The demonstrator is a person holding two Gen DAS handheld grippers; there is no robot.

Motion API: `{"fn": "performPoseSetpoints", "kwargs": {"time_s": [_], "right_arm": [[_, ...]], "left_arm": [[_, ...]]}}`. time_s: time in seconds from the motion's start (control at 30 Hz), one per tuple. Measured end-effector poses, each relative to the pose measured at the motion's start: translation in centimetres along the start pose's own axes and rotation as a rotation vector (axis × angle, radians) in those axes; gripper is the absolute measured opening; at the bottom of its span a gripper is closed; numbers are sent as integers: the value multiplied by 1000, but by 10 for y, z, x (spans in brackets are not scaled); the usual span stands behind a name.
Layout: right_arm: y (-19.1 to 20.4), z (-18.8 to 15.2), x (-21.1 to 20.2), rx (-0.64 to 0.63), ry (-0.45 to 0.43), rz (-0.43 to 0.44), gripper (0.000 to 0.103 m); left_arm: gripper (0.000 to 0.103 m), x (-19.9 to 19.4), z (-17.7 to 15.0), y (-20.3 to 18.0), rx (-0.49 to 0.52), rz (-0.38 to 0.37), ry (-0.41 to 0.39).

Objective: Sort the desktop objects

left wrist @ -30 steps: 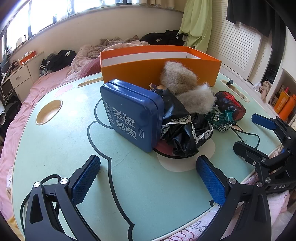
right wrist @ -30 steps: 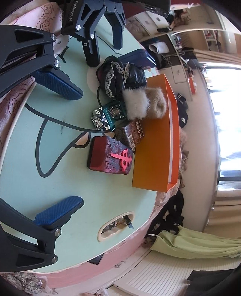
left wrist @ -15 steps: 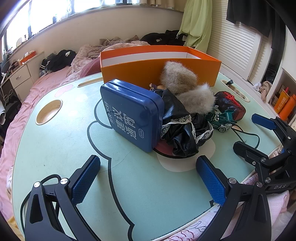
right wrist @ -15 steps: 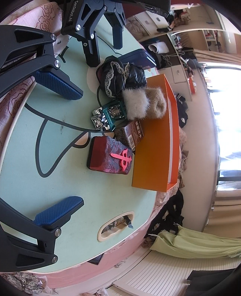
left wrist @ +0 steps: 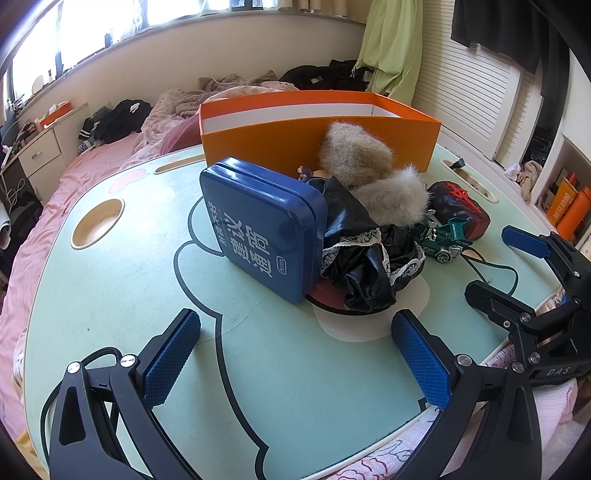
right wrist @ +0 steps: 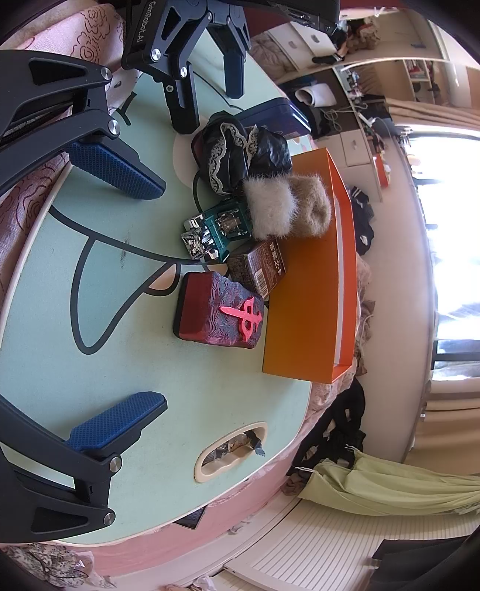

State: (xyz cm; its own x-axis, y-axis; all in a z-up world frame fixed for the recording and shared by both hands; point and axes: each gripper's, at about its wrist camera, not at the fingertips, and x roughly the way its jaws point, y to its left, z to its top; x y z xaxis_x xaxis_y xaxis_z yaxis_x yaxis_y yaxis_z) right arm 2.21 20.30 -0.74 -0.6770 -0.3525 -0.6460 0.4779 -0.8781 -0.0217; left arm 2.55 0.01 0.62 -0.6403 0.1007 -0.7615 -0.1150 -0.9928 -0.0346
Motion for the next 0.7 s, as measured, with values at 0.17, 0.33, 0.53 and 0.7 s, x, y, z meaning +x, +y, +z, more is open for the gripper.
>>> {"fn": "performPoseSetpoints", "kwargs": {"time_s": [0.17,0.33,0.53,0.7], "right_arm": [[0,0,0,0,0,0,103],[0,0,0,1,0,0,103],[0,-1,0,0,0,0,103],[0,-1,0,0,-1,0,103]], "left_arm": [[103,-2,1,-3,25,-21,15],[103,-4,5,-4,29,-7,42],[96,-66,47,-10,57,-48,-140],[81,-75,131,-4,25,-137,-120]]}}
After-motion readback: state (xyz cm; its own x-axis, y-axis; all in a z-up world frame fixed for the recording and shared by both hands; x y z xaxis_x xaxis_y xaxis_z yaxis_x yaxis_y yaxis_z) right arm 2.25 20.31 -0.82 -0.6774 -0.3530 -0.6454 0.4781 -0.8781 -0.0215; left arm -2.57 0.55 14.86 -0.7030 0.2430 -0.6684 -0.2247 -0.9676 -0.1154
